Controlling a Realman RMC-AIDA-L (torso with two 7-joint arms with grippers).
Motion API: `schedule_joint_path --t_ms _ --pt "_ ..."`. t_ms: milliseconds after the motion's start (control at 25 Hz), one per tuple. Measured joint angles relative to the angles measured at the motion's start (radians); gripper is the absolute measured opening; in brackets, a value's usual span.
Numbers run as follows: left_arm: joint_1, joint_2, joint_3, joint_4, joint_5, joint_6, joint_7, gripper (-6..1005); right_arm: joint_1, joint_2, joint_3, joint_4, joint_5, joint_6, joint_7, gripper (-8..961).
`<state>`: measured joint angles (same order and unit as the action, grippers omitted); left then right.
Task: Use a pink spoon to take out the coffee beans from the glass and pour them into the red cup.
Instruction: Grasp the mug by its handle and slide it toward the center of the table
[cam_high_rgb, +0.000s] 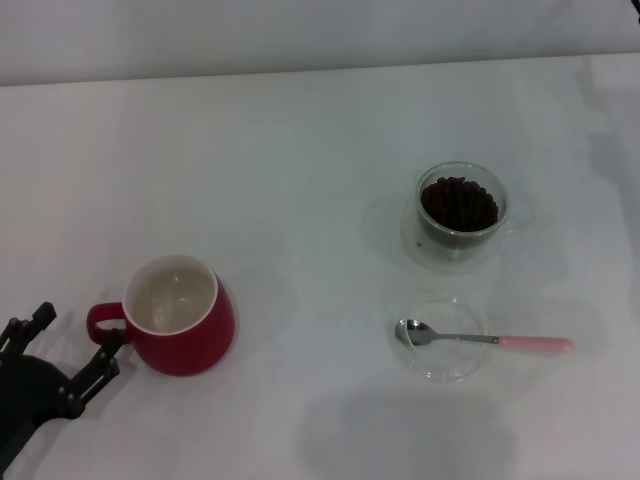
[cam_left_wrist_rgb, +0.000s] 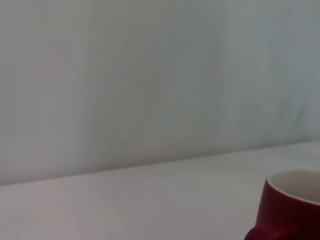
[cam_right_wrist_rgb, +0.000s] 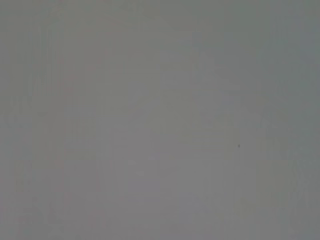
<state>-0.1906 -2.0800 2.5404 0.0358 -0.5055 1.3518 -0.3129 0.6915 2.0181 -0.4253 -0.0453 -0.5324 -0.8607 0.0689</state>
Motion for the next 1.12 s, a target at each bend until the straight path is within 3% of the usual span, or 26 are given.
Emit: schedule_joint_path --t_ms 480,1120 --pt "-0.015 -0.003 0.0 0.005 0.001 -0.017 -0.001 870 -0.015 0.002 0.0 0.009 0.002 0.0 0.0 863" --pt "-0.07 -0.005 -0.004 0.024 -0.005 -0.067 0.0 458 -0.027 0.002 0.0 0.016 -0.004 0.0 0.0 862"
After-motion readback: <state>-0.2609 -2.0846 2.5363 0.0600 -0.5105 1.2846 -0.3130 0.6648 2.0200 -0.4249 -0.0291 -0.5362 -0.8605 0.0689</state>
